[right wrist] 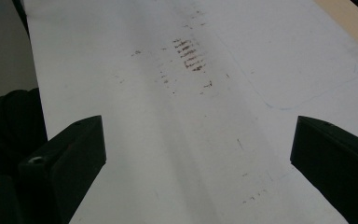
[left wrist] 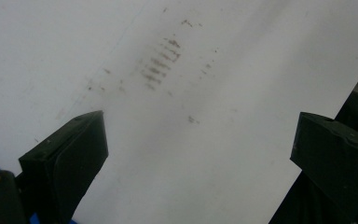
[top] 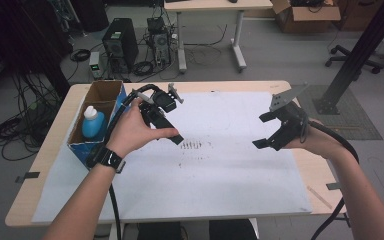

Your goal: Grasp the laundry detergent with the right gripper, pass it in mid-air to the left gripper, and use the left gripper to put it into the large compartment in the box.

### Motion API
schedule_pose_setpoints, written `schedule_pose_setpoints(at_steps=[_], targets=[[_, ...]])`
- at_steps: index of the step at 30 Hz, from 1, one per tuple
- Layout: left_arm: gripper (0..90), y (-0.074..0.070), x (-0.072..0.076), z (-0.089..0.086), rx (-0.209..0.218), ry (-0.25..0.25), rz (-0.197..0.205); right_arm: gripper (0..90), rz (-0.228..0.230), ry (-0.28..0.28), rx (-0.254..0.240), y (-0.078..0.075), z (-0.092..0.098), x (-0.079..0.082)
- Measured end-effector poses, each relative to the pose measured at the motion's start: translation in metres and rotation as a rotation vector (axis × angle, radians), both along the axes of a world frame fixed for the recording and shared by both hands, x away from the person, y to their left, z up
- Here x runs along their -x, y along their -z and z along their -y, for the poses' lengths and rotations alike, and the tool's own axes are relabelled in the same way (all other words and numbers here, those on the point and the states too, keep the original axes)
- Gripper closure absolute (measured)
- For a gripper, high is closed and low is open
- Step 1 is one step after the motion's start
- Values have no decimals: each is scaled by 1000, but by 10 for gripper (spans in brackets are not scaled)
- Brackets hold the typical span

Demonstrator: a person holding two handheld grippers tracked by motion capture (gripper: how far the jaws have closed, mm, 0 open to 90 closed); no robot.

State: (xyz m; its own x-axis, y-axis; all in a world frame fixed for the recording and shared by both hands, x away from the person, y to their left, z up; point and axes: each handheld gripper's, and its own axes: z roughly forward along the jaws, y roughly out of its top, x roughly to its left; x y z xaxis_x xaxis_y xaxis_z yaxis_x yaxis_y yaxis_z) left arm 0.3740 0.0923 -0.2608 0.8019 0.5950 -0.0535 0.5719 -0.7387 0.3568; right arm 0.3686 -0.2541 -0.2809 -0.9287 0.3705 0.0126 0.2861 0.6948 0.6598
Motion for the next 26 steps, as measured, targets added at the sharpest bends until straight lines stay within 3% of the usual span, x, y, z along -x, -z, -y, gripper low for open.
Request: schedule_pose_setpoints(at_steps=[26], targets=[[42,-2,2,-6,24,18,-12,29,-4,-17,3,2,-6,1]])
